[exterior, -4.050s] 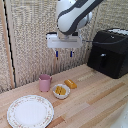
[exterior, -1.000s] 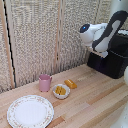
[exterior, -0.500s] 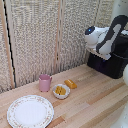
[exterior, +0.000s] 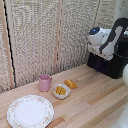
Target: Carefully navigate your gripper to the air fryer's handle. Confidently seize the handle using your gripper. Gradually bring the handle toward yourself to access the air fryer.
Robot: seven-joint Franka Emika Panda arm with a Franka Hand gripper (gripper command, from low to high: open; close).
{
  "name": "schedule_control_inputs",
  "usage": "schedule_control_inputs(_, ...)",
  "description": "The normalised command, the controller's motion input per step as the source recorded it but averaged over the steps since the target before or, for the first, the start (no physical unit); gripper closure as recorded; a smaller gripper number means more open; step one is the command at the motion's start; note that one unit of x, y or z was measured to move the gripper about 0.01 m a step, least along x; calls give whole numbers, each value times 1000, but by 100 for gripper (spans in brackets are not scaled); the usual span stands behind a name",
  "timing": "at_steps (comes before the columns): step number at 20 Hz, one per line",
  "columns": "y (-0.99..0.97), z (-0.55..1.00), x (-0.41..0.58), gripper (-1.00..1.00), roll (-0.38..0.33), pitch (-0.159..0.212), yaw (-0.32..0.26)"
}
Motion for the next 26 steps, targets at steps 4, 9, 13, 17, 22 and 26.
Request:
schedule_control_inputs(4,0,0,0,100,0,0,0)
schedule_control_inputs(9,6,68,0,100,17,12,0)
schedule_control_inputs(13,1,332,0,100,43,42,0)
schedule_control_inputs(17,0,606,2,100,16,141,24)
schedule_control_inputs(22,70,490,2,100,112,231,17)
schedule_control_inputs(26,388,119,53,100,294,190,-23)
